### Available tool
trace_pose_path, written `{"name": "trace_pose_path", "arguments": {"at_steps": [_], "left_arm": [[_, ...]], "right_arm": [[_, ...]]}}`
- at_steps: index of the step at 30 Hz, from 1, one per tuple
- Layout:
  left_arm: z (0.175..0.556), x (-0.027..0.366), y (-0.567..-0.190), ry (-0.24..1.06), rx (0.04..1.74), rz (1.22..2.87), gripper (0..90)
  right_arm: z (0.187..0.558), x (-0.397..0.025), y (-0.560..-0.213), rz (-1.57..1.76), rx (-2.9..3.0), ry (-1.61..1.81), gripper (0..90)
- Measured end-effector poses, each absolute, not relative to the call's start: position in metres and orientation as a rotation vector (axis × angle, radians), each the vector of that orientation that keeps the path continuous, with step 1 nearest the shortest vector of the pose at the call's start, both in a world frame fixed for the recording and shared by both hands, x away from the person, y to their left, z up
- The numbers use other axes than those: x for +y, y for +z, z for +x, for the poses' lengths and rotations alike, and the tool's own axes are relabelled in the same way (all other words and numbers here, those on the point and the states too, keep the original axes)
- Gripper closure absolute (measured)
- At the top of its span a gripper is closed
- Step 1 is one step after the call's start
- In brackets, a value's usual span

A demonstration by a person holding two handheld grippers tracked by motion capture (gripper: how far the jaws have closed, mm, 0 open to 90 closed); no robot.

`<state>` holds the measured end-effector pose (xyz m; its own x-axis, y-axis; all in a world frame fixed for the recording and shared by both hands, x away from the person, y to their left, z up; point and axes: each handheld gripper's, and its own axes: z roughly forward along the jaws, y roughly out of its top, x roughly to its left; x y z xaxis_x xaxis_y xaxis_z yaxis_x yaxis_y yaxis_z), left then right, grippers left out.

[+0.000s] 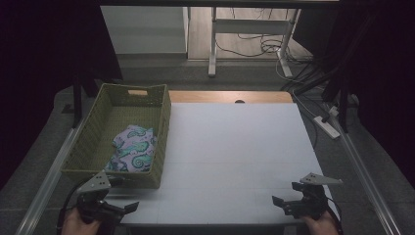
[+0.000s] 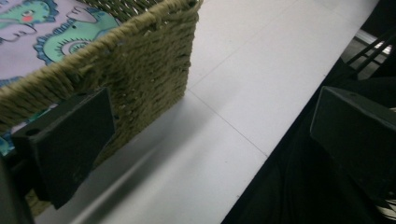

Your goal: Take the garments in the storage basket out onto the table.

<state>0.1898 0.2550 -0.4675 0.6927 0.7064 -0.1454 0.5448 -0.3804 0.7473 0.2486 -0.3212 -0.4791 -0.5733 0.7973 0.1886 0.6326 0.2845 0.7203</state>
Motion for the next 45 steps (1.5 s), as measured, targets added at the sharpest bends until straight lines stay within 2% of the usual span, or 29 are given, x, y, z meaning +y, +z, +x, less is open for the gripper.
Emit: {"name": "trace_pose_path", "arguments": {"at_steps": [7, 20, 28, 37, 45], "left_arm": [[0.192, 0.258, -0.463, 0.226, 0.950, 2.048, 0.0], [0.196, 0.269, -0.445, 0.292, 0.976, 2.058, 0.0], [0.209, 0.274, -0.439, 0.287, 1.019, 2.062, 0.0], [0.235, 0.282, -0.432, 0.265, 0.980, 2.044, 0.0], [0.255, 0.275, -0.431, 0.260, 0.976, 2.106, 0.0]], "right_arm": [[0.250, -0.321, -0.480, 1.333, 2.354, 1.160, 1.1], [0.250, -0.322, -0.480, 1.342, 2.351, 1.167, 1.1], [0.250, -0.322, -0.480, 1.346, 2.352, 1.169, 1.1], [0.250, -0.322, -0.480, 1.347, 2.351, 1.168, 1.1], [0.251, -0.322, -0.480, 1.347, 2.353, 1.172, 1.1]]}}
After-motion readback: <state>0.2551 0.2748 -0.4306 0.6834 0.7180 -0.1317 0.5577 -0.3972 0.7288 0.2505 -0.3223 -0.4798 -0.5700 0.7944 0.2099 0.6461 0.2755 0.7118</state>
